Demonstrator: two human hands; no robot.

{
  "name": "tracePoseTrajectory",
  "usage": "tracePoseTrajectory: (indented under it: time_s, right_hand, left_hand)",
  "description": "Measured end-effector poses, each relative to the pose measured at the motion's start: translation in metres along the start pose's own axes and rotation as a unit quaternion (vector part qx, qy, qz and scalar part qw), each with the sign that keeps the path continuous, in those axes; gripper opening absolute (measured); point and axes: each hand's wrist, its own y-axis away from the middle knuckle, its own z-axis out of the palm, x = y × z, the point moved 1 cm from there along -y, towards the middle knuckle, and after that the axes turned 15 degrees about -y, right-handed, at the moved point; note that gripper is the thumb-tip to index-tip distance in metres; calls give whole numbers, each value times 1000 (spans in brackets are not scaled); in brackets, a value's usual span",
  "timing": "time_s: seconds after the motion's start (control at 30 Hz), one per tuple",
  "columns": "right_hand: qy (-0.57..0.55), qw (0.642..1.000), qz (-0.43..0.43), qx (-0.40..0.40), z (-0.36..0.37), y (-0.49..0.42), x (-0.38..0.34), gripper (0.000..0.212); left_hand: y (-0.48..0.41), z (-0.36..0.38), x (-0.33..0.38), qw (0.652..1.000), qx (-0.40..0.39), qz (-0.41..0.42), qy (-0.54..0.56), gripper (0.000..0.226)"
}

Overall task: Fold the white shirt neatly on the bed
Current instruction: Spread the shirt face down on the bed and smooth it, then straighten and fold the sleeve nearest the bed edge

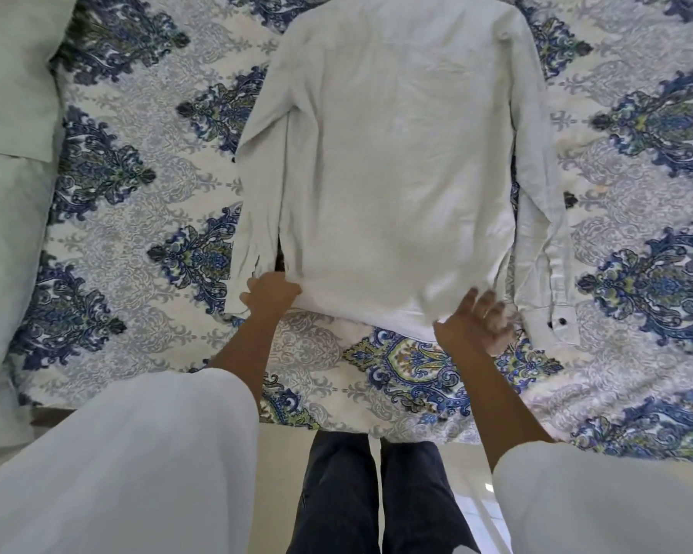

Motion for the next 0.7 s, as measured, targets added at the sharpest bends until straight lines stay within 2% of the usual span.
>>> tracePoseTrajectory:
  time_s: [0.03,0.07,0.13,0.17,0.23,0.37,0.43,0.47,0.6,0.67,0.7]
  right_hand:
    - [14,1000,-24,-1,2,1,-8,83]
    - [8,998,-57,-4,5,2,-16,77]
    - [-27,991,-134,-11,11,5,-32,62]
    - [-45,985,-167,-20,14,6,-40,54]
    - [-77,976,-199,-47,20,7,-54,44]
    - [-121,972,-185,-77,28,7,-67,40]
    - [-152,969,-175,-82,30,7,-69,37]
    - [-178,965,-175,-86,31,6,-69,35]
    - [-255,942,-188,-112,35,9,-78,26]
    - [-285,929,-206,-119,38,15,-86,23]
    - [-301,921,-217,-122,39,19,-91,20]
  left_hand:
    - [-1,-1,-2,998,-11,12,61,38]
    - [-2,-2,-4,983,-34,33,175,40]
    - [2,-3,-10,907,-74,71,408,38]
    - [5,-4,-14,877,-82,81,466,37]
    - [8,-4,-19,864,-97,91,486,34]
    - [13,-7,-27,893,-135,67,423,21]
    - [10,-6,-38,877,-154,65,450,20]
    - [9,-4,-42,852,-168,68,491,20]
    - [9,3,-46,686,-204,48,697,9]
    - [9,9,-43,655,-192,35,730,8]
    - [8,12,-41,656,-177,25,733,10]
